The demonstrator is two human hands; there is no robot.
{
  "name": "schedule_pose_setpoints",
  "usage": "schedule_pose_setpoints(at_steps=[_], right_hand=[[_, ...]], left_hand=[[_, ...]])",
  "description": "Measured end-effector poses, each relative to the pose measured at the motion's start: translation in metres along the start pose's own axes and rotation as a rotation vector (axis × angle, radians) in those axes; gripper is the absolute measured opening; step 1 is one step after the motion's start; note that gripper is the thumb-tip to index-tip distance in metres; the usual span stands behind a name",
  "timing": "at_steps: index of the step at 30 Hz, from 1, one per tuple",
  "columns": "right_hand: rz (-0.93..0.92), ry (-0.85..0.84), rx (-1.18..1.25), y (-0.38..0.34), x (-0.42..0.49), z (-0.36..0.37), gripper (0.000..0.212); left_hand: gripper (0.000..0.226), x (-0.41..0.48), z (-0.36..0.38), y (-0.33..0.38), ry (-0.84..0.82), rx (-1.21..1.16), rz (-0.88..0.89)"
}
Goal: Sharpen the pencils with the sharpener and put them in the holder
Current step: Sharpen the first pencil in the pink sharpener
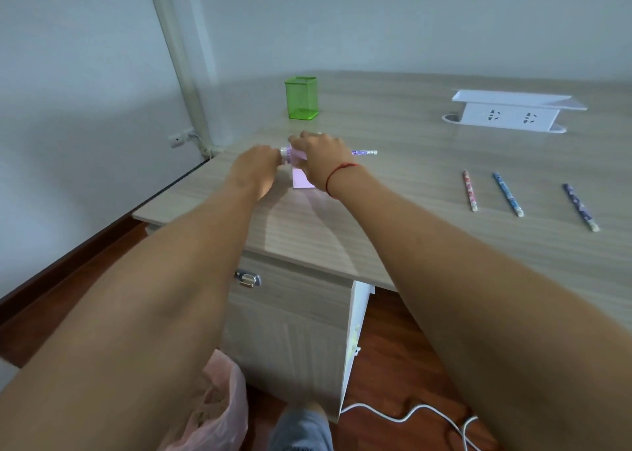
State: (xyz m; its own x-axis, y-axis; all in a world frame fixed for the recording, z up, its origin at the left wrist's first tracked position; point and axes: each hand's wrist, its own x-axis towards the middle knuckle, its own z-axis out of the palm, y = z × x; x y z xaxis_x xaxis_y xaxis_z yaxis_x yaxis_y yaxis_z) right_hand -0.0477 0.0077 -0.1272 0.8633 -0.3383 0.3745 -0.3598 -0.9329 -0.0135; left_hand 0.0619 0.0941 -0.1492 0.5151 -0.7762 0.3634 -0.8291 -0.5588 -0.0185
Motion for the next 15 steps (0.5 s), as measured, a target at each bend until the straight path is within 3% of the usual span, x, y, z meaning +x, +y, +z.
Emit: schedule_pose_setpoints(at_steps=[2, 5, 10, 13, 15], right_hand=[[0.006, 0.003, 0.01, 0.0, 0.002, 0.005, 0.031], [0.025, -0.006, 0.021, -0.001, 0.005, 0.006, 0.03], [0.039, -0.004, 0.022, -0.004, 0.003, 0.004, 0.028], [0.046, -0.012, 0.038, -0.007, 0.002, 0.0, 0.027], [0.047, -0.016, 0.039, -0.008, 0.002, -0.005, 0.028]], left_hand=[[0.023, 0.011, -0.015, -0.004, 0.098, -0.031, 0.037], [0.03, 0.015, -0.038, -0.009, 0.111, -0.073, 0.09], [0.032, -0.013, -0.034, 0.002, 0.238, -0.259, 0.029], [0.034, -0.03, -0.026, -0.004, 0.279, -0.203, 0.076], [0.028, -0.045, -0.013, -0.006, 0.197, -0.115, 0.137]])
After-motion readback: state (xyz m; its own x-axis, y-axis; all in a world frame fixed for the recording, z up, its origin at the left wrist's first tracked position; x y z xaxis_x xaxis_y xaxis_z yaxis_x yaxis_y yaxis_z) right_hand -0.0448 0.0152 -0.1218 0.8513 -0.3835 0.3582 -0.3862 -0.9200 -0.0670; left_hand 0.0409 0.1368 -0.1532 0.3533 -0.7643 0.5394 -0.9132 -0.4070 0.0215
